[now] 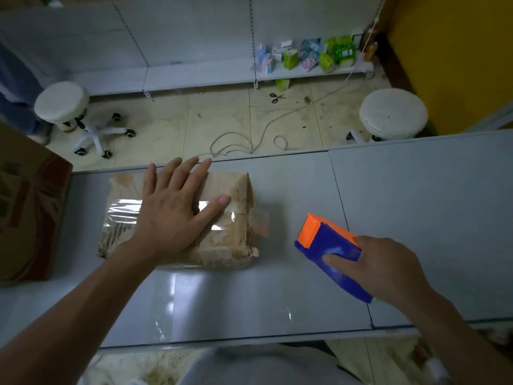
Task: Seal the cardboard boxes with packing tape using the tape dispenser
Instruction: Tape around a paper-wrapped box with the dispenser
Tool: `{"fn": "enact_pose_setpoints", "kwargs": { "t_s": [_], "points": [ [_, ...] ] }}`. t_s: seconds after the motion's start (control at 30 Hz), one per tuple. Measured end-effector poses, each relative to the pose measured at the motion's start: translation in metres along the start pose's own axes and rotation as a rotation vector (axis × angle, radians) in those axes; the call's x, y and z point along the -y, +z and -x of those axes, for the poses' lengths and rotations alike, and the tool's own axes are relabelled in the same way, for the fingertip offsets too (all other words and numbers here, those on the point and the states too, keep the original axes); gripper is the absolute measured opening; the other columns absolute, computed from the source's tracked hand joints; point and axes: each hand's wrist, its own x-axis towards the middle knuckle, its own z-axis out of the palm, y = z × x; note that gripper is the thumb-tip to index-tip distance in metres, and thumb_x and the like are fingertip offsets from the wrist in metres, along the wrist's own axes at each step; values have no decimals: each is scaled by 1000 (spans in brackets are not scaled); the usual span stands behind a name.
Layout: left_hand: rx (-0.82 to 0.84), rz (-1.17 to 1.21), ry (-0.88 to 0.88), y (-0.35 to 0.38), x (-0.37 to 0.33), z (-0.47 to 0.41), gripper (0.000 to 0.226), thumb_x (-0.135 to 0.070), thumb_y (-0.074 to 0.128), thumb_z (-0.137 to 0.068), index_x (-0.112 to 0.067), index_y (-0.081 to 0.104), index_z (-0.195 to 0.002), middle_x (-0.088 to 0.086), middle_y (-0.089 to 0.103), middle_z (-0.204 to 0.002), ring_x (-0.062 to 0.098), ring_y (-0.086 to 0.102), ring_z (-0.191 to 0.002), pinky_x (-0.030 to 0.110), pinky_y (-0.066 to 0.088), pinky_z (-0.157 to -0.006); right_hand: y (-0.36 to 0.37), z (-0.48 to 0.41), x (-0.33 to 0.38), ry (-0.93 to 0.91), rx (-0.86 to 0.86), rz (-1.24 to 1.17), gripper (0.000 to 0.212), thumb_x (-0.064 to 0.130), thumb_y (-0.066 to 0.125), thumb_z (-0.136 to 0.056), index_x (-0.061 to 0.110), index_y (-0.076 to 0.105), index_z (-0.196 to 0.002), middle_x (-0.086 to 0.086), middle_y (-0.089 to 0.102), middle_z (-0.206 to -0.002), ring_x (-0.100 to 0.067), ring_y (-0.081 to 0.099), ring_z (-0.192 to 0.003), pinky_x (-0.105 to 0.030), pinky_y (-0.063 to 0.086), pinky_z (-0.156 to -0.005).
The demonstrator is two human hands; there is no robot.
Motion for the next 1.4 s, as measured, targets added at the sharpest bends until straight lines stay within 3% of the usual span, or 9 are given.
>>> {"fn": "enact_pose_setpoints", "kwargs": {
  "t_s": [0.33,0.47,0.63,0.77,0.87,1.0,1.13,1.23,1.4],
  "points": [
    [-16,29,0,2,4,0,79,-77,16,-88,-32,26,-152,0,36,-154,24,22,-146,51,2,-120,-30,-1,-8,299,275,-720,40,49,81,-66,11,72,-70,-3,73,-63,-17,67,-56,-24,43,-54],
    [-18,30,4,4,5,0,78,-77,16,-88,-33,24,-152,0,35,-155,24,20,-146,50,1,-120,-46,16,-10,278,161,-985,61,61,76,-38,11,73,-73,-7,74,-71,-15,67,-55,-29,45,-60],
    [-16,31,13,0,5,0,81,-78,12,-87,-31,24,-153,1,33,-156,25,20,-146,52,1,-120,-22,-8,13,343,98,-1425,28,40,68,-76,13,69,-84,1,69,-60,-7,61,-47,-17,47,-46],
    [-5,37,9,-1,4,1,82,-78,11,-86,-32,23,-153,-1,32,-157,24,19,-147,51,0,-120,15,-33,24,426,172,-1363,44,48,66,-80,10,71,-102,-6,74,-85,-14,67,-69,-26,51,-65],
    [-2,35,2,-1,4,1,83,-79,10,-85,-33,21,-154,-2,31,-157,23,18,-147,50,0,-120,14,-41,18,473,48,-1012,55,65,50,-86,13,67,-87,-5,69,-82,-17,64,-75,-29,45,-65],
    [-5,35,3,-1,4,2,83,-79,10,-85,-33,21,-153,-2,31,-157,22,18,-147,49,-1,-120,0,-29,16,358,-128,-492,56,64,41,-91,12,61,-91,-8,64,-93,-19,58,-78,-31,37,-67],
    [-8,37,0,0,2,1,82,-79,11,-85,-34,22,-153,-3,32,-157,22,18,-147,49,-1,-121,-2,-4,62,67,-531,-763,48,47,52,-94,25,49,-136,10,49,-136,-10,48,-124,-24,41,-94],
    [-15,38,-6,0,2,2,81,-78,12,-87,-34,22,-153,-4,32,-156,21,19,-147,48,-1,-121,10,4,126,-254,-358,-1034,63,52,42,-90,35,24,-148,28,24,-149,12,19,-139,-7,19,-110],
    [-12,18,-1,3,2,2,78,-75,12,-89,-32,21,-154,-3,32,-157,21,18,-148,48,-1,-121,39,-38,169,-302,-65,-1288,60,54,31,-97,38,12,-152,19,13,-159,6,14,-144,-35,16,-122]
  ]
}}
